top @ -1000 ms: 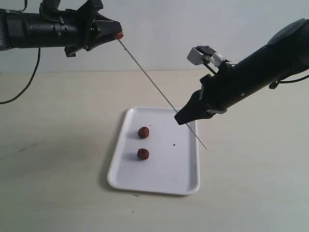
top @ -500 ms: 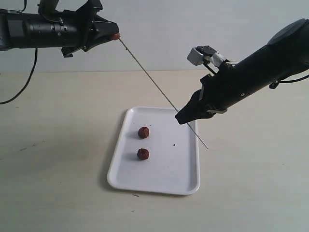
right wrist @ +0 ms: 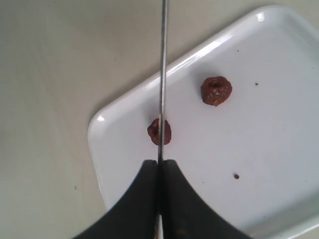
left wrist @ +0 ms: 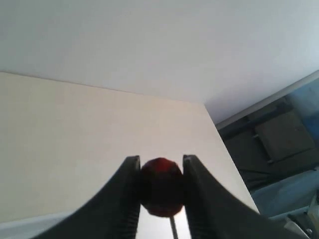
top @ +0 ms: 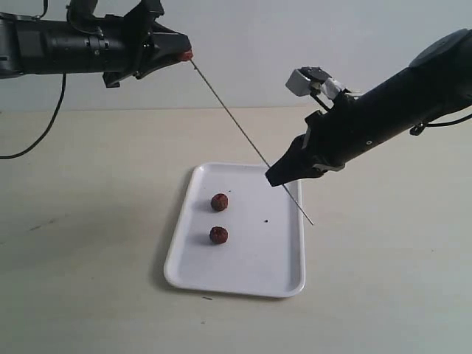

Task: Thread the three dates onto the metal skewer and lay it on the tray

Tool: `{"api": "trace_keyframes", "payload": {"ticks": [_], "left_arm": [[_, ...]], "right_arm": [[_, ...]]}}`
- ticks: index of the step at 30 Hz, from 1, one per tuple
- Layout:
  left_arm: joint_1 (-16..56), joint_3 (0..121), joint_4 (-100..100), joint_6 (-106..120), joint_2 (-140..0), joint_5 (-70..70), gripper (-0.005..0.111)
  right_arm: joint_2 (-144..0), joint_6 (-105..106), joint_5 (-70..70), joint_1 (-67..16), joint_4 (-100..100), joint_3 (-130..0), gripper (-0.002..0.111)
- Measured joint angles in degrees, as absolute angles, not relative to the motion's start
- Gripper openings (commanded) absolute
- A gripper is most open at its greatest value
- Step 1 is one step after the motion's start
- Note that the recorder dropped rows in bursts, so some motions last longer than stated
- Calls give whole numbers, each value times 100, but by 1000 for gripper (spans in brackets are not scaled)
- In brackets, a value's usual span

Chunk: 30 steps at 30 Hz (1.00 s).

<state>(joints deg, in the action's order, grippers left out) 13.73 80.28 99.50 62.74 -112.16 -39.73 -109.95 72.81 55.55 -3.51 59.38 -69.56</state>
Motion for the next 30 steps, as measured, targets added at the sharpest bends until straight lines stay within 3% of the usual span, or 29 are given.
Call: {"api": "trace_keyframes", "payload": {"ticks": [30], "left_arm": [[1566, 8033, 9857, 6436, -11216, -4385, 29]], "right_arm": [[-10995, 8465, 5540, -351, 8479, -6956, 0]]}}
